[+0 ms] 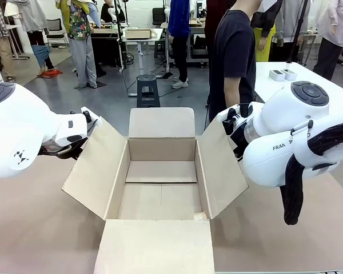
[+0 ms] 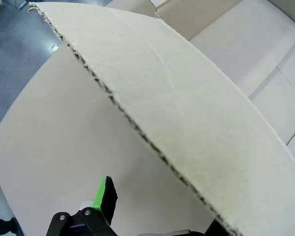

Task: Wrap the clocks to prevent damage.
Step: Open the side flaps of the Package Box.

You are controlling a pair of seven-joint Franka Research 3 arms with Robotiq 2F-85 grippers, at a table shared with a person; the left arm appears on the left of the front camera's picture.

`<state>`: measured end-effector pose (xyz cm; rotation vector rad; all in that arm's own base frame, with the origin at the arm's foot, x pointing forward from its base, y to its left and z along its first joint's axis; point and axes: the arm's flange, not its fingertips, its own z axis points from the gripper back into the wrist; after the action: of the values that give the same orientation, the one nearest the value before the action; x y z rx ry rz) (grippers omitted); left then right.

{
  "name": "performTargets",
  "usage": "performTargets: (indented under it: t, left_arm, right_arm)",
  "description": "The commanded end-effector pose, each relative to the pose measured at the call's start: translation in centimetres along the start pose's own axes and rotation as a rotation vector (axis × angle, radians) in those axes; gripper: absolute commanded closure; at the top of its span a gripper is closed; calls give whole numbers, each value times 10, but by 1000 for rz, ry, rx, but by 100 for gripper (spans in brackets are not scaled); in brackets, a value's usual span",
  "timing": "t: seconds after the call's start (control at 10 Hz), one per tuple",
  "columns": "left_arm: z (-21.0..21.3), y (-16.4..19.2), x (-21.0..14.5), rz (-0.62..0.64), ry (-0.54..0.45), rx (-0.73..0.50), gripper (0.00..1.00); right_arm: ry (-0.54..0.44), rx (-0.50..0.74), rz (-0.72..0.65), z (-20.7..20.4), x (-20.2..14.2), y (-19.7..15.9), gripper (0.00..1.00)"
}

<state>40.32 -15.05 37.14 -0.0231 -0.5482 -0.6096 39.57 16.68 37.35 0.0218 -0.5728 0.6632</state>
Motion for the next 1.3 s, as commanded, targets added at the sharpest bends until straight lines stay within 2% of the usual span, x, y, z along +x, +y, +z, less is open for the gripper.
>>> performTargets:
  t: [0.0,0.1,0.2,0.3,0.5,0.7,0.9,1.0,1.1,1.2]
  left_arm:
    - [0,0,0,0,0,0,0]
    - [35,9,15,-33,11,11,0]
    - [65,15,33,-74,28,-51,0]
    - [91,25,56,-73,65,-36,0]
    - [127,27,83,-56,123,-16,0]
    - [166,31,103,-39,131,-15,0]
    - [197,32,107,-12,136,0,0]
    - [203,34,108,-20,144,-44,0]
    - [190,34,109,-39,123,-17,0]
    - [190,34,109,-39,123,-17,0]
  right_arm:
    - [0,0,0,0,0,0,0]
    - [-7,-44,-9,39,12,-9,0]
    - [-4,-88,-32,75,26,-14,0]
    - [6,-118,-41,111,44,-18,0]
    - [83,-149,-9,165,70,-21,0]
    - [100,-212,-43,210,89,-20,0]
    - [156,-208,-72,227,90,-22,0]
    - [155,-191,-93,223,89,-27,0]
    - [111,-189,-43,235,88,-21,0]
    - [111,-189,-43,235,88,-21,0]
